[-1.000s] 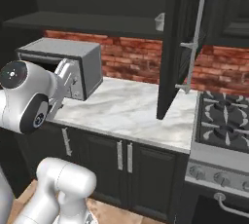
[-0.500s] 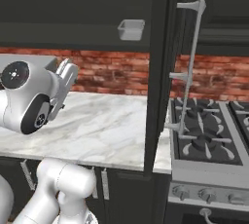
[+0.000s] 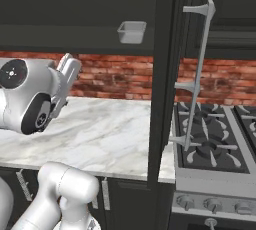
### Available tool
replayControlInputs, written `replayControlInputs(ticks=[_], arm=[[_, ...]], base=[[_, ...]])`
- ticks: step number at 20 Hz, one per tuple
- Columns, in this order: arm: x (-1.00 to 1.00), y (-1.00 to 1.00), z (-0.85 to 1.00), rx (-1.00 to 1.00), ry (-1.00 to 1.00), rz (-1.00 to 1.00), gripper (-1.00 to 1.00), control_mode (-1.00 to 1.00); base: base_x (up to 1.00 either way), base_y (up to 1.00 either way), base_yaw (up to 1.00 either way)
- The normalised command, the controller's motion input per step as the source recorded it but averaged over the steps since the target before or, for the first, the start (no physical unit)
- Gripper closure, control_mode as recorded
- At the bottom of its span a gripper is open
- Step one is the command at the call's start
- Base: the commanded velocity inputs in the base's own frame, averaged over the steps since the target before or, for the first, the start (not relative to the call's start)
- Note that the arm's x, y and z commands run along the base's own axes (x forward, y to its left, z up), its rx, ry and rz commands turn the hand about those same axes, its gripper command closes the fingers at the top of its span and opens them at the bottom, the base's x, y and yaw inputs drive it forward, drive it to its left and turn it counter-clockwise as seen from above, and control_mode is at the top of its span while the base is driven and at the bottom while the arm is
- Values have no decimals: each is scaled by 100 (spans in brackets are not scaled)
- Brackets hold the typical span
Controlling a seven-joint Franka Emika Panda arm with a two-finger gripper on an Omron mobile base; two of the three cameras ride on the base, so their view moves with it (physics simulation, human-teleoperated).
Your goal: Retrieve the tupperware and aluminum foil from the cabinet and place them on the dining counter near the plate with eggplant and sweet potato to prepare for storing leftovers.
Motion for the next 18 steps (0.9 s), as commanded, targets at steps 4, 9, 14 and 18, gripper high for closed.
replayControlInputs(ticks=[4, 9, 14, 18], arm=[[0, 0, 35, -25, -6, 7, -100, -100], [32, -36, 23, -41, -1, 0, -100, -100], [40, -34, 43, -35, -4, 0, -100, -100], [39, -9, 62, -30, 0, 0, -100, -100]], base=[[0, 0, 0], [0, 0, 0], [0, 0, 0], [0, 0, 0]])
